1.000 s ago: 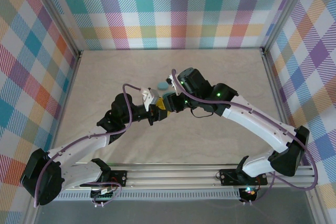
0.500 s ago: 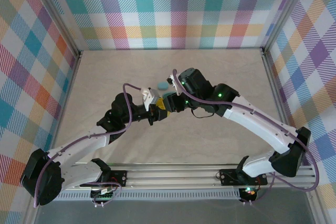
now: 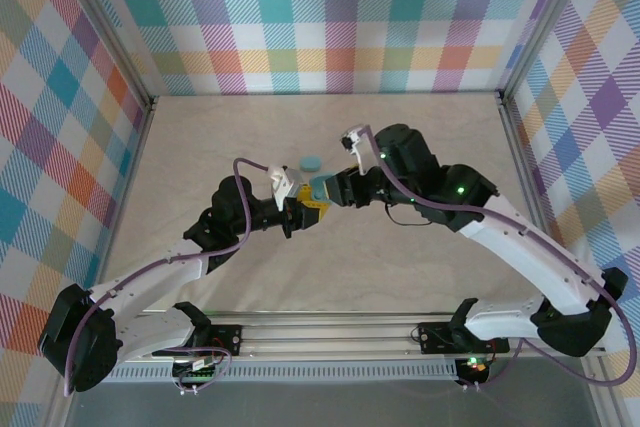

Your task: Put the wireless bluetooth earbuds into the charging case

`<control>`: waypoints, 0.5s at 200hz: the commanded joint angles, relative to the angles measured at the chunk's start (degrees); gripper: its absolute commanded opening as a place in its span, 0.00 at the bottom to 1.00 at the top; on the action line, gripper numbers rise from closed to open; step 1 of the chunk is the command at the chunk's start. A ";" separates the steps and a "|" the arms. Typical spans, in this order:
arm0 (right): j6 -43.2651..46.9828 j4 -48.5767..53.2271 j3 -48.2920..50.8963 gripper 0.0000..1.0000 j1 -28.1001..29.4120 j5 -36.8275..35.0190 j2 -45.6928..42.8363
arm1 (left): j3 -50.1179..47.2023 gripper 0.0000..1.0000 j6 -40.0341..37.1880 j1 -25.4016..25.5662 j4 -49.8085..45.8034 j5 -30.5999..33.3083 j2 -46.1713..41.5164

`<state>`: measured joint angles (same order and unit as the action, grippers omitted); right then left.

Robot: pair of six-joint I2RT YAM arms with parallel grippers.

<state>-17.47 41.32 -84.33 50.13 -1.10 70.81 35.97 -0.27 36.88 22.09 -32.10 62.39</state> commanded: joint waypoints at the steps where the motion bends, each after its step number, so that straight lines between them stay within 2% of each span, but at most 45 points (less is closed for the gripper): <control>1: 2.02 1.96 -2.90 0.47 -3.46 0.81 -1.07 | 2.76 0.00 -0.56 0.12 -0.85 -1.55 -0.80; 37: 1.88 3.33 -4.41 0.55 -9.93 8.58 -0.25 | 3.84 0.00 0.18 0.12 -1.16 -3.53 -0.34; 65: -0.10 2.82 -5.62 0.40 -16.29 19.98 2.68 | 4.96 0.00 1.34 0.12 -0.82 -4.17 0.29; 100: -1.37 1.55 -7.05 0.37 -19.01 30.22 8.30 | 6.54 0.00 2.61 0.12 -0.44 -6.03 1.50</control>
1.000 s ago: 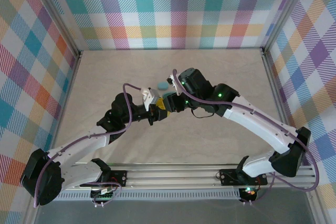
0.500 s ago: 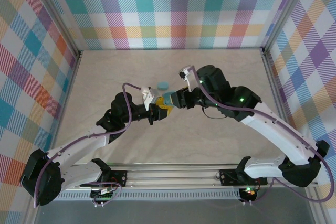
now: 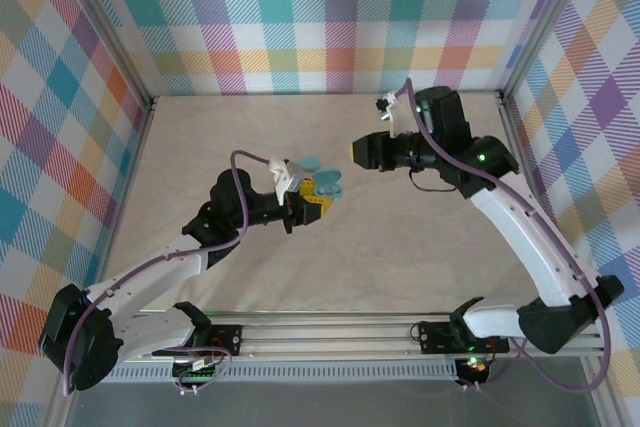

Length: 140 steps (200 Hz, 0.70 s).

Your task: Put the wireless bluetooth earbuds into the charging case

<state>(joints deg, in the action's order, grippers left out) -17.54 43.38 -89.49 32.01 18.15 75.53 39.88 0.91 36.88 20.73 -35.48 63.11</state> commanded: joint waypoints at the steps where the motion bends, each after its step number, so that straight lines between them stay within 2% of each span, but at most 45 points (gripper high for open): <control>1: -1.33 -0.54 -1.90 0.37 -0.90 11.17 3.71 | 2.69 0.00 1.45 0.12 0.90 -2.70 0.78; 44: -3.02 -2.97 -0.68 0.31 -0.90 16.77 5.77 | 3.79 0.00 0.96 0.13 -0.34 -2.84 1.05; 140: -2.18 0.83 0.80 0.29 -0.92 21.19 4.30 | 5.03 0.00 0.58 0.12 -0.89 -1.44 1.59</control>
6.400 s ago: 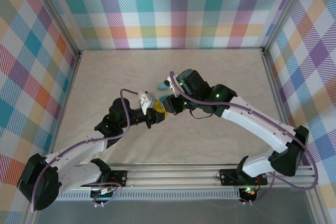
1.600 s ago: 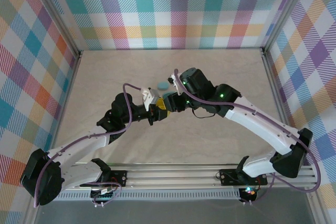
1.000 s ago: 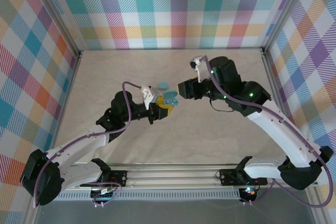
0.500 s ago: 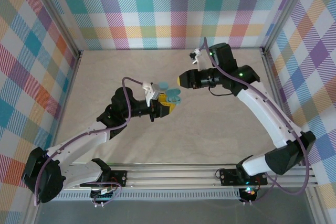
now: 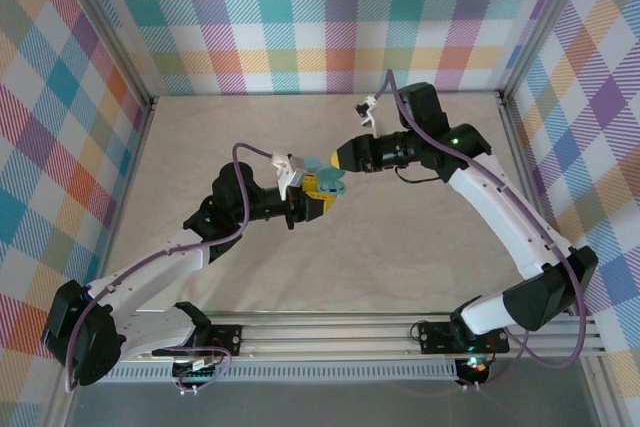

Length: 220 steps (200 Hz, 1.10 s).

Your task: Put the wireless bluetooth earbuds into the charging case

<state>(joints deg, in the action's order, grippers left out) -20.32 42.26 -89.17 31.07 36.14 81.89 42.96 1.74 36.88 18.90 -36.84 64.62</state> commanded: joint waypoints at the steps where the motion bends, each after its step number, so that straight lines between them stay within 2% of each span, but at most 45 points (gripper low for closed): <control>1: 0.66 1.99 0.48 0.29 0.03 3.17 -2.12 | 1.95 0.00 -0.25 0.12 0.96 -0.08 0.12; 69: 1.95 4.06 0.47 0.30 -0.26 0.64 -6.41 | 1.91 0.00 0.11 0.16 1.58 0.61 0.16; 115: 0.63 0.82 2.09 0.32 -1.31 -1.23 -6.43 | 1.69 0.00 0.56 0.18 1.14 -0.07 -0.56; 168: 0.50 1.86 -1.74 0.30 -1.73 4.15 0.74 | 1.51 0.00 0.95 0.20 1.32 -0.51 -0.88; 220: -4.29 -4.28 2.81 0.27 -1.80 11.12 0.01 | 2.46 0.00 -0.11 0.20 0.27 0.01 -0.38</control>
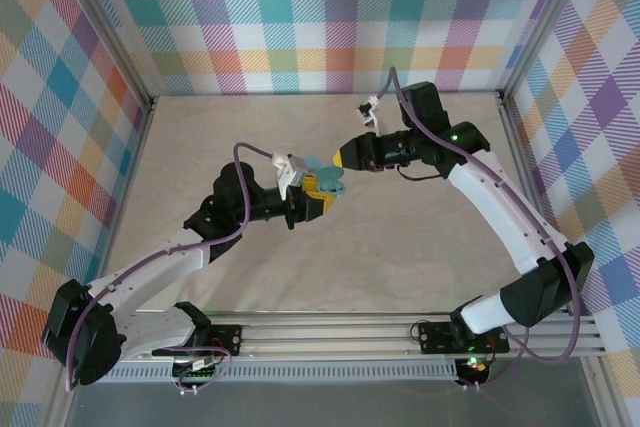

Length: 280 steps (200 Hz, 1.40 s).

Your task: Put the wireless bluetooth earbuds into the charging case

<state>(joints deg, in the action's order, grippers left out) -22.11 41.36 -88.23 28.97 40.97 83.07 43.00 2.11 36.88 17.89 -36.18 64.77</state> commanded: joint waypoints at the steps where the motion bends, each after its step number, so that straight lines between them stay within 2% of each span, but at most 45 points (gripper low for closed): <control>1: -2.54 -3.44 1.98 0.27 0.30 6.39 -1.20 | 2.43 0.00 -0.50 0.20 1.27 -0.64 -0.57; 36: -2.33 -2.38 3.63 0.26 0.30 9.21 -2.92 | 2.56 0.00 -0.73 0.20 1.27 -0.29 -0.44; 99: -1.03 -0.26 4.22 0.28 -0.13 4.91 -6.74 | 2.70 0.00 -0.62 0.16 0.74 -0.11 -1.02; 118: -2.81 -1.36 5.71 0.36 -0.73 2.54 -7.71 | 2.61 0.00 -0.59 0.20 0.74 0.21 -1.70; 133: -5.65 -4.61 8.61 0.43 -1.07 1.87 -8.97 | 2.46 0.00 -0.38 0.20 0.96 0.50 -2.37; 173: -14.51 -15.23 16.33 0.42 -1.20 5.08 -11.51 | 2.32 0.00 1.05 0.21 2.69 0.77 -3.35; 205: -18.95 -19.12 18.39 0.52 -1.27 6.32 -11.62 | 2.61 0.00 1.62 0.18 3.98 0.76 -3.56; 235: -27.36 -29.50 21.94 0.53 -1.20 11.38 -10.67 | 2.78 0.00 2.01 0.21 5.29 1.26 -2.82; 280: -33.23 -35.91 23.48 0.53 -1.20 16.18 -8.74 | 3.47 0.00 2.44 0.21 6.92 3.03 -1.34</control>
<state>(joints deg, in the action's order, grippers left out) -49.76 12.84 -65.56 28.08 52.03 73.17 44.07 3.68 36.88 20.99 -34.39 62.74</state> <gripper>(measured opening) 0.530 0.320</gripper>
